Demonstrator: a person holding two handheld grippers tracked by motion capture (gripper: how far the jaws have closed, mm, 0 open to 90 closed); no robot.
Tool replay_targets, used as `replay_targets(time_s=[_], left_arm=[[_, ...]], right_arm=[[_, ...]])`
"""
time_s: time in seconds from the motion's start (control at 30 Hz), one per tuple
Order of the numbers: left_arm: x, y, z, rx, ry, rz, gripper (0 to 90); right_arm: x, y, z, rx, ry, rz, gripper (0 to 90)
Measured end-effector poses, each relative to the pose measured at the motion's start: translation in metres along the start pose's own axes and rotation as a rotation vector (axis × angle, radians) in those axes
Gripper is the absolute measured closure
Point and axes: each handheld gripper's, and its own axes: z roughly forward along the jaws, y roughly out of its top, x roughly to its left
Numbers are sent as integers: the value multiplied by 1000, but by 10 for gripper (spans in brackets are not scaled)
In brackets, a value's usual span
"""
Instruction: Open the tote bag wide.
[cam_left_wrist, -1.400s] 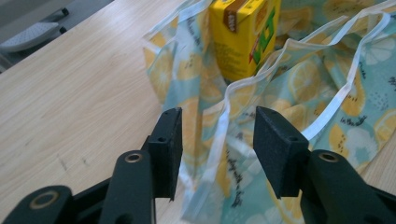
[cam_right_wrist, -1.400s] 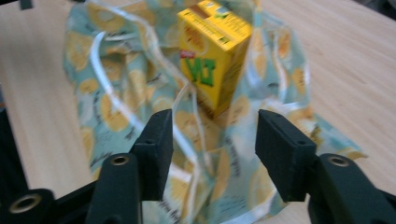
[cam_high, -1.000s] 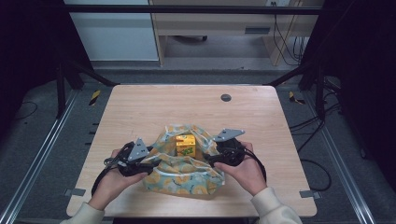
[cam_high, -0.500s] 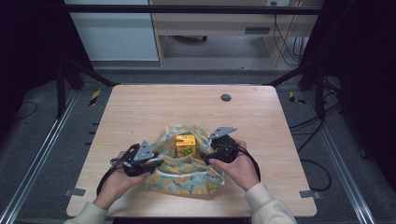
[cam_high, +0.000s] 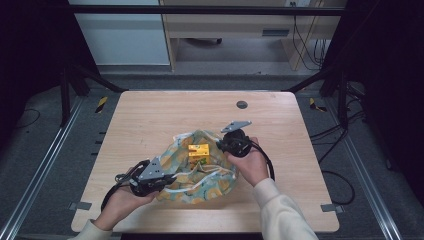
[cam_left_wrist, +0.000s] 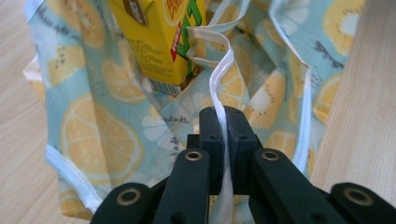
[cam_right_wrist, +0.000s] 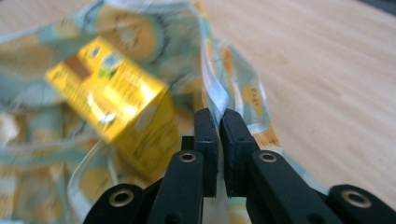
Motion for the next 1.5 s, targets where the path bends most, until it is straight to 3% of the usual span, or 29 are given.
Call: replay_targets(time_s=[0.2,0.33,0.47,0.63,1.0,1.5], left_arm=[[-1,5,-10,-18,-5,21,878],[-2,-1,-1,33,-12,37,879],[-3,-9,10,102,-19,56,879],[-4,-14,17,142,-29,68,879],[-6,-20,21,176,-37,76,878],[-8,-28,20,201,-47,78,878]], right_arm=[[-17,16,-3,-63,-40,41,885],[-33,13,5,-35,-60,81,887],[-40,5,13,-10,-64,102,887],[-47,-8,24,24,-66,126,887],[-51,-20,34,65,-66,146,883],[-50,-34,36,117,-65,124,872]])
